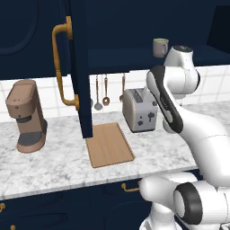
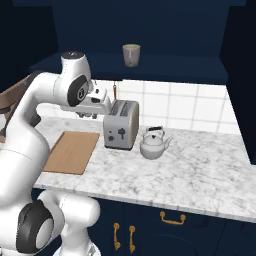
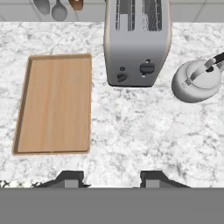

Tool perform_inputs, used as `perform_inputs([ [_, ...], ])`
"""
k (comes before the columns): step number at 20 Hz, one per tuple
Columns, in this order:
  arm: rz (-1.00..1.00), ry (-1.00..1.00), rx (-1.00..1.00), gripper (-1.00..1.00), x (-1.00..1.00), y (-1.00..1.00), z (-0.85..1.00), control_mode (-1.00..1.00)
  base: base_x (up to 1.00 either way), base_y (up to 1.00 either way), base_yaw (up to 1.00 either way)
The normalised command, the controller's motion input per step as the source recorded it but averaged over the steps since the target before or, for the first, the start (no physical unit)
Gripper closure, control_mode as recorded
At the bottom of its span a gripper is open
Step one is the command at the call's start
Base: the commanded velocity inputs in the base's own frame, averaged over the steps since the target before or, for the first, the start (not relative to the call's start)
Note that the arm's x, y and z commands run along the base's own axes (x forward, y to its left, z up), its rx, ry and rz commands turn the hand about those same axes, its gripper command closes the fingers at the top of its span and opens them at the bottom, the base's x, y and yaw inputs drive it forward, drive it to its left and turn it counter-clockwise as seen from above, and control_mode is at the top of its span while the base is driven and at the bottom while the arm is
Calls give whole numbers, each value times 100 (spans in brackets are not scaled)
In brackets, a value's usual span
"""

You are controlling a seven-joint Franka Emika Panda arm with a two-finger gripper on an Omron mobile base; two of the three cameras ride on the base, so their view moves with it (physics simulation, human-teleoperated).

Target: Pick the kettle from the counter and place it on the tray. Then pick the mug from the cabinet and place it on the tray. Then close the cabinet doors.

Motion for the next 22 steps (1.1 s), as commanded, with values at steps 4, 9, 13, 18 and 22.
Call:
perform_inputs([
  [4,-1,-12,0,-100,-22,-2,0,-100,0,0,0],
  [9,-20,-21,12,-100,-58,-66,-15,-100,0,0,0],
  [13,-35,-4,21,-100,-22,-85,-12,-100,0,0,0],
  [18,-30,0,26,-100,5,-80,-6,-100,0,0,0],
  [22,-16,0,22,-100,27,-51,-5,-100,0,0,0],
])
